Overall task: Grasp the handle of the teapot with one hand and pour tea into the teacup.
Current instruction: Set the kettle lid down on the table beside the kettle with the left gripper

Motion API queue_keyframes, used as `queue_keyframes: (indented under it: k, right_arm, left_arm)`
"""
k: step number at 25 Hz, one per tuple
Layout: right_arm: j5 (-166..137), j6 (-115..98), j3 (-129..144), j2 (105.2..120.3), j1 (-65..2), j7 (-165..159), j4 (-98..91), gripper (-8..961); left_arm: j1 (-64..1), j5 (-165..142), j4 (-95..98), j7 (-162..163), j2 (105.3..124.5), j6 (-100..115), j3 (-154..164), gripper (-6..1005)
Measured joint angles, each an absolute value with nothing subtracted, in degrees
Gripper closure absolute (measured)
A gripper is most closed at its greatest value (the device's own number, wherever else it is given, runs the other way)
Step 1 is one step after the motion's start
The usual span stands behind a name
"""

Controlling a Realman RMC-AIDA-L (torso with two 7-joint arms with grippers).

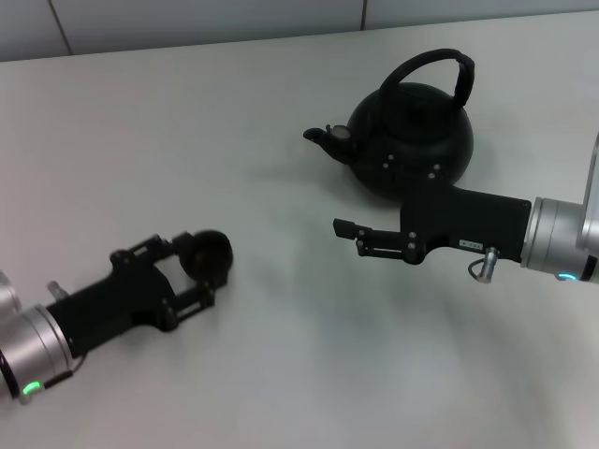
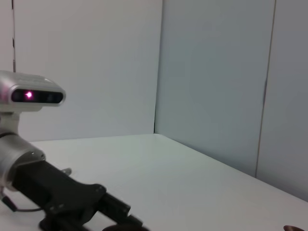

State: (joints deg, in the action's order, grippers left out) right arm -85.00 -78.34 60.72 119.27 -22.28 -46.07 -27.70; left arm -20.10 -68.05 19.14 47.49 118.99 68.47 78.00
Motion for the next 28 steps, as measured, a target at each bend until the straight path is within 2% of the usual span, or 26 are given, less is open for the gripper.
queue_keyframes:
  k: [28]
  right_arm:
    - [-84.94,-78.85,60.92,119.36,-22.06,-45.88,-27.52,180]
  left_arm:
    - [-19.07,-67.95,19.33,47.25,118.91,68.46,83.32,277]
